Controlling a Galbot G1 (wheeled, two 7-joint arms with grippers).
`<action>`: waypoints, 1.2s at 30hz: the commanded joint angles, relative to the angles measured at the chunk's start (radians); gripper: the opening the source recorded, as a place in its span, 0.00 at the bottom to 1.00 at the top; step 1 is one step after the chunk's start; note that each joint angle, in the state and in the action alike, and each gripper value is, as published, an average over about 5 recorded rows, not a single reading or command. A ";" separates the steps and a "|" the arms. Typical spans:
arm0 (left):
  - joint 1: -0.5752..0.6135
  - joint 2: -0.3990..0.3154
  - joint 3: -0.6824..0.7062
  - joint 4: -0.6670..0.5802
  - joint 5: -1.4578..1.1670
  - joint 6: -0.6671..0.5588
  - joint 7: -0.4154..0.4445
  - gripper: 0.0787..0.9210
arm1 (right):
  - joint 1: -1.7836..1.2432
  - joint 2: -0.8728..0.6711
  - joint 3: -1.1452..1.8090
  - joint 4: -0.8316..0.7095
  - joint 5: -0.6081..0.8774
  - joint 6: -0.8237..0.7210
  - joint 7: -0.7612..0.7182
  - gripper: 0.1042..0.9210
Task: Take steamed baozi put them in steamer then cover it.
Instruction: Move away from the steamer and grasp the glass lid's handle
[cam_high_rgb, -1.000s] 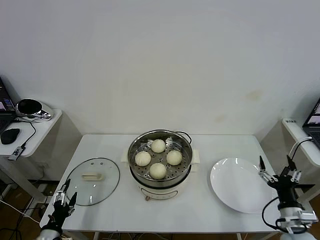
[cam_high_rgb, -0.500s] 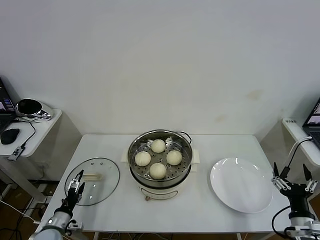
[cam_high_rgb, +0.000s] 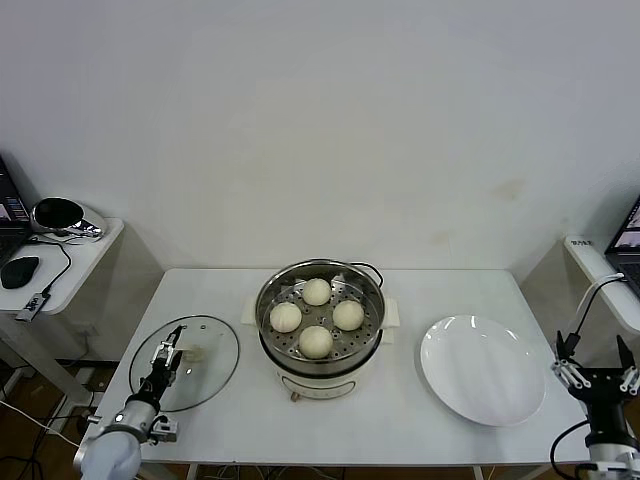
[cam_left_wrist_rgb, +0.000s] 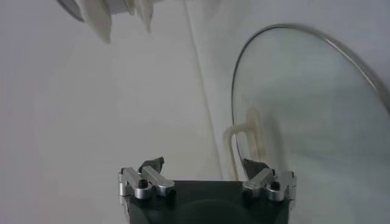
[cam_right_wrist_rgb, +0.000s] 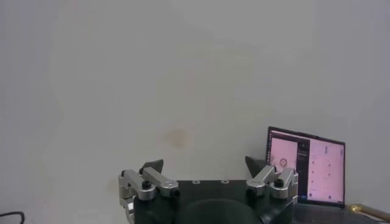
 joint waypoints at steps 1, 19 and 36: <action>-0.096 0.005 0.037 0.101 0.000 -0.002 -0.003 0.88 | -0.009 0.008 0.004 -0.003 -0.006 0.008 -0.003 0.88; -0.142 -0.002 0.044 0.211 -0.034 -0.027 -0.010 0.49 | -0.007 0.015 -0.001 -0.006 -0.011 0.009 -0.011 0.88; 0.017 0.050 -0.007 -0.106 -0.291 0.110 0.027 0.10 | -0.005 0.016 -0.004 -0.001 -0.026 0.013 -0.020 0.88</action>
